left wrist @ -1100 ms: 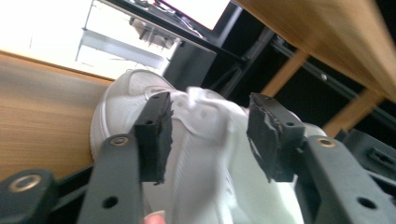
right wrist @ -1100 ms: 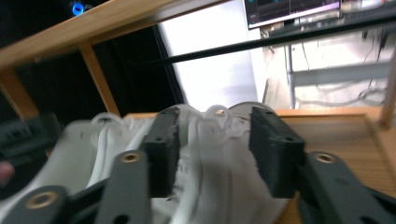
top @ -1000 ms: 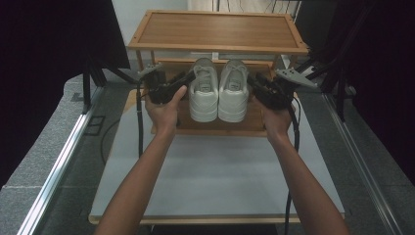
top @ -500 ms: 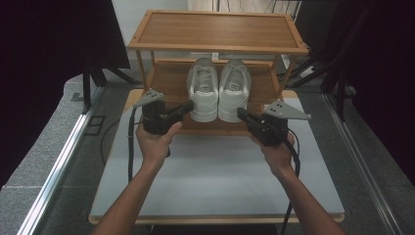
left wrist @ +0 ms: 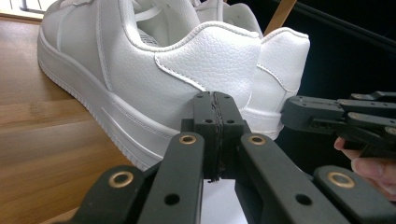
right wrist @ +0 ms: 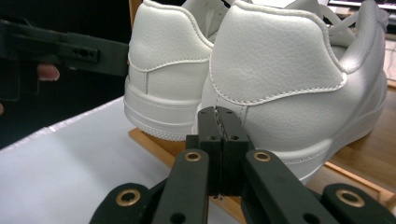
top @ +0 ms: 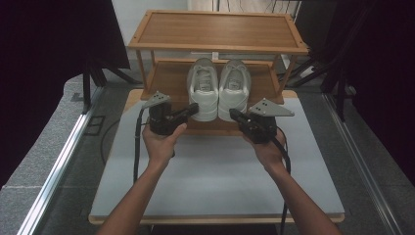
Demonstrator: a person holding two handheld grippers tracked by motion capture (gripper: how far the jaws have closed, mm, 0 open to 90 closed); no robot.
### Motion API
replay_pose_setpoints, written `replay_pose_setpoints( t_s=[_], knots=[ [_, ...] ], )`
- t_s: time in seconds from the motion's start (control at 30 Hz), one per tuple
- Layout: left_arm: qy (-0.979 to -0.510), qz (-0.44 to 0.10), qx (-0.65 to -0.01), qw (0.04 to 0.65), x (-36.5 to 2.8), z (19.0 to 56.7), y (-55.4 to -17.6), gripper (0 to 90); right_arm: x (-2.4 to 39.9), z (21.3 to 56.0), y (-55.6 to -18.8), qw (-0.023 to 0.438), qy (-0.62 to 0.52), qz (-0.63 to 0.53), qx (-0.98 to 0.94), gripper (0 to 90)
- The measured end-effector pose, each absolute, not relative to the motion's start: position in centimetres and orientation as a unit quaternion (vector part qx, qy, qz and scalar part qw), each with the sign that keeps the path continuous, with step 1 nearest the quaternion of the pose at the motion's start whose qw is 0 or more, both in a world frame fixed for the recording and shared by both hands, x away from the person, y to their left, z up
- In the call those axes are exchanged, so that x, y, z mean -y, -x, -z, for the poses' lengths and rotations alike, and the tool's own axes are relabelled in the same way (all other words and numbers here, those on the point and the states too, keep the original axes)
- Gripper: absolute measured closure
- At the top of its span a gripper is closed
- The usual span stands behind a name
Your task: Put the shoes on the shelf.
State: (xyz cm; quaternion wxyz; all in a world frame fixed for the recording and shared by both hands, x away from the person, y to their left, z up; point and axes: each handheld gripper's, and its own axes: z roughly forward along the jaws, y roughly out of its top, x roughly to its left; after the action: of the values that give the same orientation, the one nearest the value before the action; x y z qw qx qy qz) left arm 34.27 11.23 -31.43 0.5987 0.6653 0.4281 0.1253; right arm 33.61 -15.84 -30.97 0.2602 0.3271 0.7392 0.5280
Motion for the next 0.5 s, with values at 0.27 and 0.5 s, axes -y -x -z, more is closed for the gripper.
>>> replay_pose_setpoints(
  t_s=[0.27, 0.5],
  knots=[
    [-0.664, -0.127, -0.432, 0.597, -11.12, 31.29, -34.71, 90.0, 15.62, 30.88, -33.94, 0.271, -0.333, -0.520, -0.738, 90.0],
    [-0.660, -0.135, -0.436, 0.596, -11.18, 31.07, -35.22, 90.0, 15.71, 30.87, -34.16, 0.270, -0.334, -0.520, -0.738, 90.0]
  ],
)
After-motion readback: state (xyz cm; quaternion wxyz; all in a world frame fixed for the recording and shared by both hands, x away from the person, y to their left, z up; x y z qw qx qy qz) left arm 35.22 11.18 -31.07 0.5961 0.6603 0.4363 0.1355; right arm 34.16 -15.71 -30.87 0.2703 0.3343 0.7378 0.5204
